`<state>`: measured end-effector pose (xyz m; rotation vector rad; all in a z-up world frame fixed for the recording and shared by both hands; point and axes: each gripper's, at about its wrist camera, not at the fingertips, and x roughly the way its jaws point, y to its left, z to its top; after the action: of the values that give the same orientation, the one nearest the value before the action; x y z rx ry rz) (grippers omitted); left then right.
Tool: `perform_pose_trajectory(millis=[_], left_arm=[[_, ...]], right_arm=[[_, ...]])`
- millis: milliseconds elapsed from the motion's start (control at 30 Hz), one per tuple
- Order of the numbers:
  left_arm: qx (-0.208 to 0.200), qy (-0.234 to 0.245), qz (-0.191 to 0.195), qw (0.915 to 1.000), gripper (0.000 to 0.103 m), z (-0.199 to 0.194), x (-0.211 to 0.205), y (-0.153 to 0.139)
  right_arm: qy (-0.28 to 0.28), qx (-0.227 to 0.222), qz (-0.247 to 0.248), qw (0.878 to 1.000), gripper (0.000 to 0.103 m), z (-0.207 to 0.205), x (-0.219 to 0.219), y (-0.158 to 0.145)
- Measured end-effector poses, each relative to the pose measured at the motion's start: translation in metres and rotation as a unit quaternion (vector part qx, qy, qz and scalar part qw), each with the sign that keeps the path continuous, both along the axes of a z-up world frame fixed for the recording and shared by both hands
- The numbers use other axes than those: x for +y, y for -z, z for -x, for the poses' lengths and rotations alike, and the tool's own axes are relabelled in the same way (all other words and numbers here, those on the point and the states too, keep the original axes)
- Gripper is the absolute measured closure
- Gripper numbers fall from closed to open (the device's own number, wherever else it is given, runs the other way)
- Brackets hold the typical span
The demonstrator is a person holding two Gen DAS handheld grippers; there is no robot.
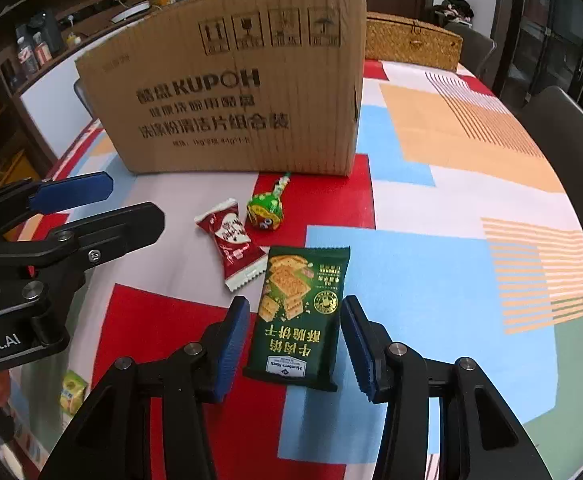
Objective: Organize snacks
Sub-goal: 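Grasp the green cracker packet with the right tool while the left grasps the red candy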
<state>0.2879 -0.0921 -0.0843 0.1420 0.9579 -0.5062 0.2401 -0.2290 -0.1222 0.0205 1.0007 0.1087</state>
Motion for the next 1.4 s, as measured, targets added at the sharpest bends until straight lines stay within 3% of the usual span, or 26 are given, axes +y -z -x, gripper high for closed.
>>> perform_pose_trajectory(millis=[167,633,733,1000,1400], left_arm=[[0.027,-0.008,-0.008,0.9996,0.039,-0.009,-0.017,0.015],[0.062,-0.066,-0.036,0.9952,0.039,-0.032,-0.037,0.047],[0.067,-0.073,-0.043,0.9942,0.046,-0.035,-0.038,0.052],[0.069,-0.068,-0.029,0.9949,0.057,-0.036,-0.029,0.054],[0.068,-0.067,-0.016,0.9953,0.060,-0.013,-0.007,0.050]], right_arm=[[0.005,0.005,0.010,1.000,0.048,0.000,0.001,0.007],[0.027,-0.001,0.034,0.999,0.047,-0.006,-0.014,0.015],[0.029,-0.005,0.035,0.999,0.048,-0.009,-0.017,0.015],[0.023,-0.010,0.031,0.999,0.058,-0.017,-0.021,0.014],[0.028,-0.015,0.022,0.999,0.059,-0.011,-0.021,0.011]])
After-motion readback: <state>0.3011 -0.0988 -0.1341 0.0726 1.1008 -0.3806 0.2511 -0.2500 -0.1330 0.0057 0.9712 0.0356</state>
